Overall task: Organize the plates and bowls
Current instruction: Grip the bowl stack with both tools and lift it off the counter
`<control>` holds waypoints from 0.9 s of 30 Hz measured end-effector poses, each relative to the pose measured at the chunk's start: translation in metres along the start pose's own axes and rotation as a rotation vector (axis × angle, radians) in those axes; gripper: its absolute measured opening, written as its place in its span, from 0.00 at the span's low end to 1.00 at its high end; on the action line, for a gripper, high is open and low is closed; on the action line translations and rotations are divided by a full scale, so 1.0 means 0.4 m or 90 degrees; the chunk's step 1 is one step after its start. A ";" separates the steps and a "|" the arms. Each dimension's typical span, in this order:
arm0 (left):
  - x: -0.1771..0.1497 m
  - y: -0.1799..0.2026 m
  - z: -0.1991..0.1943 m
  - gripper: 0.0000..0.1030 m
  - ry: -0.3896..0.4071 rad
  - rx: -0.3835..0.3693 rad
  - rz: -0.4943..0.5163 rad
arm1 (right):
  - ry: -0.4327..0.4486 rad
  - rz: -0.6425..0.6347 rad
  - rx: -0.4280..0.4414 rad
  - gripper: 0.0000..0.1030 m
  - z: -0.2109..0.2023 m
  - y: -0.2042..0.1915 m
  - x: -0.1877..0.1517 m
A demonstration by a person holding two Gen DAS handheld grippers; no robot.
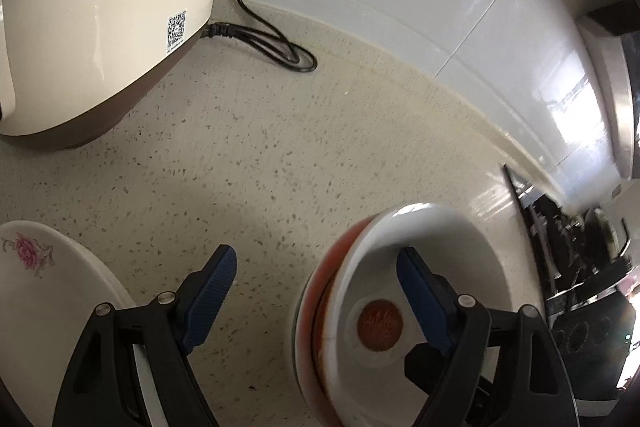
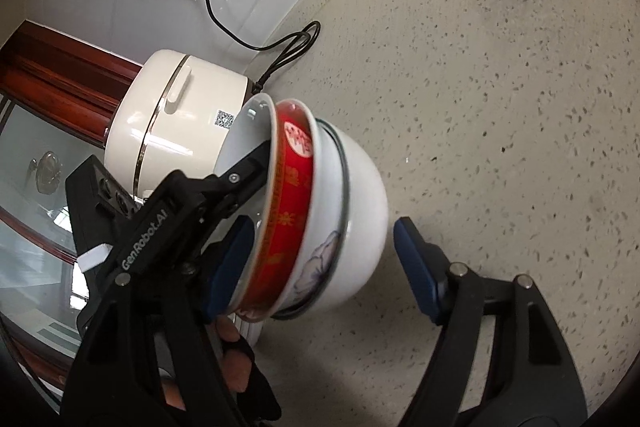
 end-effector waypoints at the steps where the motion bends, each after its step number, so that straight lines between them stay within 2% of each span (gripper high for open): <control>1: -0.002 0.002 0.000 0.75 -0.007 -0.001 0.000 | -0.002 0.003 0.005 0.70 -0.001 0.002 -0.002; 2: -0.004 0.001 0.000 0.75 -0.010 -0.001 -0.002 | -0.002 0.004 0.008 0.69 -0.001 0.002 -0.003; 5: -0.011 0.003 -0.005 0.63 -0.013 0.004 0.003 | -0.003 0.001 0.004 0.66 -0.001 0.000 -0.006; 6: -0.013 0.012 -0.010 0.42 -0.017 -0.012 0.010 | -0.002 0.006 0.008 0.66 0.000 0.000 -0.007; 7: -0.017 0.020 -0.013 0.43 -0.025 -0.027 0.010 | -0.002 0.012 0.009 0.65 -0.003 0.003 -0.009; 9: -0.023 0.026 -0.013 0.43 -0.021 -0.019 0.012 | -0.005 0.013 0.007 0.63 -0.008 0.007 -0.013; 18: -0.044 0.038 -0.025 0.44 -0.023 -0.043 0.005 | 0.015 0.017 -0.010 0.63 -0.049 0.006 -0.034; 27: -0.063 0.069 -0.080 0.44 0.000 -0.055 0.012 | 0.031 0.006 -0.006 0.63 -0.092 -0.022 -0.051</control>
Point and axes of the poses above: each gripper's, at about its wrist camera, not at the fingertips, and z roughly the way its jaws point, y to its right, x to its top, the point moved 7 cm from there along z, roughly the way its jaws point, and after that the axes turned 9 degrees about -y, right-handed, at the moved point
